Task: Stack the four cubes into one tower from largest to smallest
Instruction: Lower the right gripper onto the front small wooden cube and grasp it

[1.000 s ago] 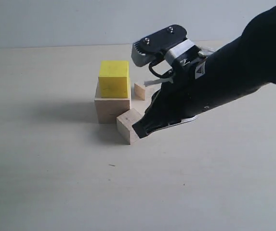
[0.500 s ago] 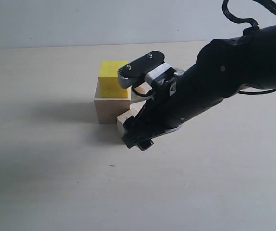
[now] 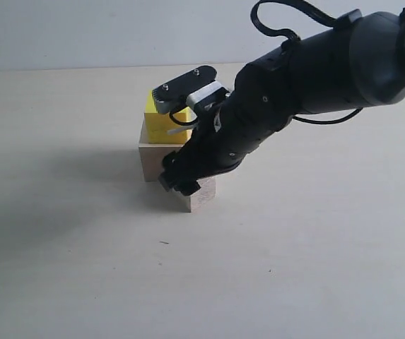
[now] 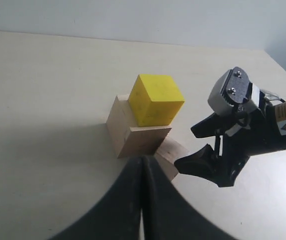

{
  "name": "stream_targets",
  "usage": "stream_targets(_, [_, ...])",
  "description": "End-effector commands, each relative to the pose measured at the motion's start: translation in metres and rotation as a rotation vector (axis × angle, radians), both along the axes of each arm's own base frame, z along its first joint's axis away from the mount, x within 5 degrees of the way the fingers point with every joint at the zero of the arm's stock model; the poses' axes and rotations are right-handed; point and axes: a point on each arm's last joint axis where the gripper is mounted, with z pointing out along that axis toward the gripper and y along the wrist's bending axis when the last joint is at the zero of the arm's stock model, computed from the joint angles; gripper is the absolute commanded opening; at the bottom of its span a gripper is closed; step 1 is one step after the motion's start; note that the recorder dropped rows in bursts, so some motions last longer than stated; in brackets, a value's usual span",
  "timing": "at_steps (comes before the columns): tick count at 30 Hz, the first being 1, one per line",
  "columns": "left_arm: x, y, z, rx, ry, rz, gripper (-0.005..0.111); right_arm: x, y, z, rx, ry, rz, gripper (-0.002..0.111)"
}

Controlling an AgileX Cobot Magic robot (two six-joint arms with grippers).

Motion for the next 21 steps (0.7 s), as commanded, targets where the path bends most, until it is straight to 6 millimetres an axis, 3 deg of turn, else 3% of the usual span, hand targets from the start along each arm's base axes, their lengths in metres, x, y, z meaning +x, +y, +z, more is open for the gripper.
stream_targets(1, [-0.001,-0.001,-0.001,-0.002,0.004,-0.004,0.0,0.0,-0.002,-0.007,-0.04,0.027,-0.023,0.083])
stream_targets(14, [-0.001,-0.001,-0.001,-0.002,0.005,-0.006,0.0,0.001,0.0,-0.016,-0.03,0.052,-0.041,0.082])
stream_targets(21, [-0.001,-0.001,-0.001,-0.004,0.005,-0.006,0.0,0.002,0.003,-0.02,0.007,0.067,-0.071,0.076])
